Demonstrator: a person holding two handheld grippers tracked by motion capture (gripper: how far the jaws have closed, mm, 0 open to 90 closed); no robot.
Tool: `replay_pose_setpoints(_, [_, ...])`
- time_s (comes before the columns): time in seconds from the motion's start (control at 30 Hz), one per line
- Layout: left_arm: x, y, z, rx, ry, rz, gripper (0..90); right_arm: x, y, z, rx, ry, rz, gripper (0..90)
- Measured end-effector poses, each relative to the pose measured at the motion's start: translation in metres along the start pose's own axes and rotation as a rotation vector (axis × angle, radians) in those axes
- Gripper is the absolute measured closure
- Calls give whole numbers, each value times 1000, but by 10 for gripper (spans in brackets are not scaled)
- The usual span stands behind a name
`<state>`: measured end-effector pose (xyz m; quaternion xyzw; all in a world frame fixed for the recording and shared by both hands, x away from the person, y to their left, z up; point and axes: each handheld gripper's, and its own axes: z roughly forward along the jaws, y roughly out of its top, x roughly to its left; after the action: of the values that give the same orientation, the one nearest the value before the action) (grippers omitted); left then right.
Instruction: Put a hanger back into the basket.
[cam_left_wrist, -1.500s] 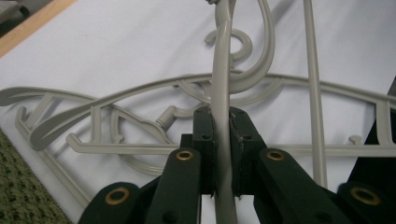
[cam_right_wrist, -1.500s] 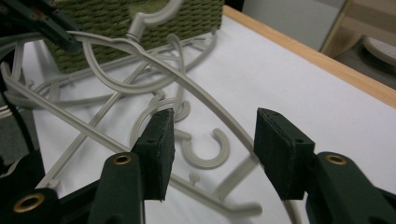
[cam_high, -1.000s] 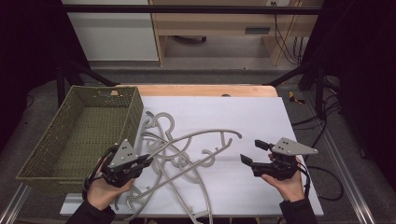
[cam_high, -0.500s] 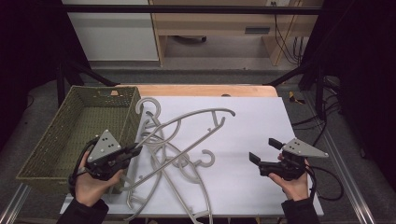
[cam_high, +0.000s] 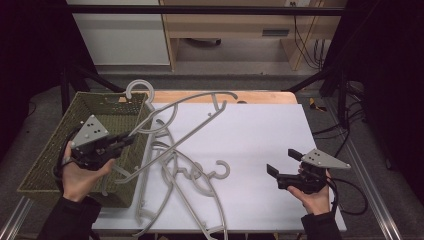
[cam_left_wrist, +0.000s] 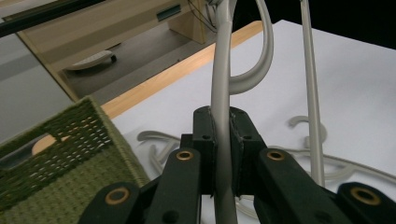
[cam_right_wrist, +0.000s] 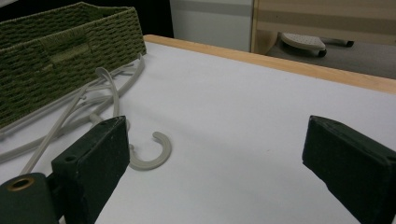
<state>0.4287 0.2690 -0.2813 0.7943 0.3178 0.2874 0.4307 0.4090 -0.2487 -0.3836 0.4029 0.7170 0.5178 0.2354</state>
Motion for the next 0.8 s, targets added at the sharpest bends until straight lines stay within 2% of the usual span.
replay_pose_setpoints(0.23, [31,2,-1,33,43,-6,827,-1,0,-2,-4,-11,5,71])
replay_pose_setpoints(0.47, [58,4,-8,28,76,-33,827,-3,0,-1,-1,-15,9,66])
replay_pose_setpoints(0.67, [80,-4,-12,30,107,-27,827,-3,0,-1,6,-13,5,64])
replay_pose_setpoints(0.8, [92,-14,-15,65,130,-42,827,-3,0,0,9,-12,7,62])
